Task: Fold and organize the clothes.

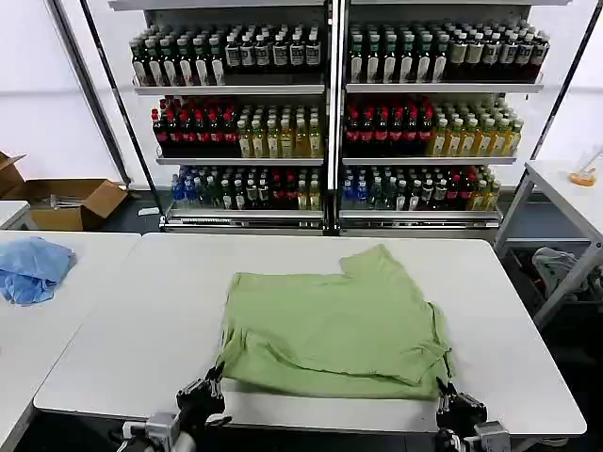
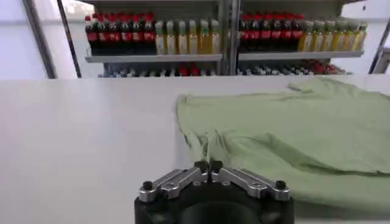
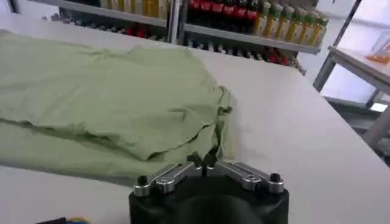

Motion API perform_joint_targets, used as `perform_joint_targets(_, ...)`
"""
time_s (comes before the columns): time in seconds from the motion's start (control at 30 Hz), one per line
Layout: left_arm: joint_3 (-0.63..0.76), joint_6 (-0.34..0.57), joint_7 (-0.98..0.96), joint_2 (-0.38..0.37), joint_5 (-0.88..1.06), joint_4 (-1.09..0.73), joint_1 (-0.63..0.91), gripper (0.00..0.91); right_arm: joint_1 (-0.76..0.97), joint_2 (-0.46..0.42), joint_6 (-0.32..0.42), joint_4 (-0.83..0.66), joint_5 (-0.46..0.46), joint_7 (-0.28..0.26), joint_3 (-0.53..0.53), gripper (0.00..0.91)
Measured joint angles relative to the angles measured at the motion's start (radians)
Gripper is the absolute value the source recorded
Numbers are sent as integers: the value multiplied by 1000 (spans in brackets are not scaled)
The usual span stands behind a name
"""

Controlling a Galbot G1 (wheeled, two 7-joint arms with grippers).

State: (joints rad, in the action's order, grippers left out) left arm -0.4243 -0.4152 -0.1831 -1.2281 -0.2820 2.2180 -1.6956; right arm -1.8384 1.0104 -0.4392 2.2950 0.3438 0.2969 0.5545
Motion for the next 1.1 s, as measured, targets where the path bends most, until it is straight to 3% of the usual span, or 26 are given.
perform_joint_targets(0.2,-40,-17,6,20,6,70,-44,907,-9,-28,18,55,16,19,36,907)
perform_joint_targets(0.43,-47,-31,-12,58,-14,72,9,907,142,-65,2,26,81,48,2,907)
perform_joint_targets(1.1,141,-124,-97,131,-168,-334,560,907,893,-26,-111,-450,343,142,-352,907)
